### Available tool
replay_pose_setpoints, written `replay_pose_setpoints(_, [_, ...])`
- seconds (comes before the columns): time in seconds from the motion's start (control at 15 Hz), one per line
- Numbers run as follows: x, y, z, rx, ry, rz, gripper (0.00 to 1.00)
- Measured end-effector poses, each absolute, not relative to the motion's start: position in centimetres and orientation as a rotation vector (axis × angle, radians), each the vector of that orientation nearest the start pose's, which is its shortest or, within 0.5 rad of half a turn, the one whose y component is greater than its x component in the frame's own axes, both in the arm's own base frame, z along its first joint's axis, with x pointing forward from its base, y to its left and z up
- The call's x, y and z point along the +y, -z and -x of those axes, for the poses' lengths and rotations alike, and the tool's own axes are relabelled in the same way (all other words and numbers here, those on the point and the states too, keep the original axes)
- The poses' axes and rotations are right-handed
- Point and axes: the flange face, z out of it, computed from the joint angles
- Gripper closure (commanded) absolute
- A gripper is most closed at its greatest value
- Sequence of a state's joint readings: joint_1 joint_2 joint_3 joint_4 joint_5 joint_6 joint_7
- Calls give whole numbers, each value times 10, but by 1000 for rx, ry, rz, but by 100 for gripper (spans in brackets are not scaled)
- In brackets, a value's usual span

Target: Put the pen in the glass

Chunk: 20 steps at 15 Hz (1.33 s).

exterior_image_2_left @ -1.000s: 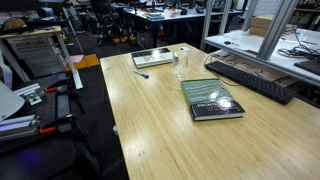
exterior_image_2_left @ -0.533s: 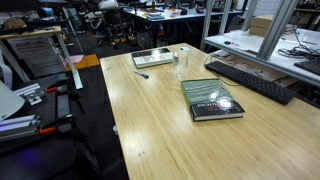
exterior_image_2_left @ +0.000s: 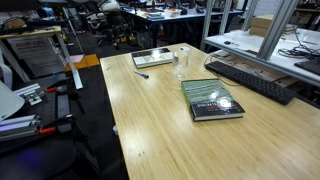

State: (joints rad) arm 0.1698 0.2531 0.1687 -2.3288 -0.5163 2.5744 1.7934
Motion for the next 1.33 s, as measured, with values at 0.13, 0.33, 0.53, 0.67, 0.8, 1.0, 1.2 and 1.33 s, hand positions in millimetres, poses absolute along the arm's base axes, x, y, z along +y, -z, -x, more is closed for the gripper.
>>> replay_pose_setpoints(0.13, [182,-228,-485,1586,331,2823,0])
replay_pose_setpoints(0.33, [188,-212,-478,1594,312,2837,0])
replay_pose_setpoints(0.53, [199,-189,-469,1670,289,2780,0])
replay_pose_setpoints(0.67, [203,-176,-467,1745,286,2705,0])
replay_pose_setpoints(0.8, [203,-170,-469,1810,299,2631,0])
replay_pose_setpoints(1.0, [199,-173,-486,1857,344,2569,0])
replay_pose_setpoints(1.2, [197,-175,-511,1866,379,2540,0])
replay_pose_setpoints(1.33, [196,-167,-527,1873,370,2539,0])
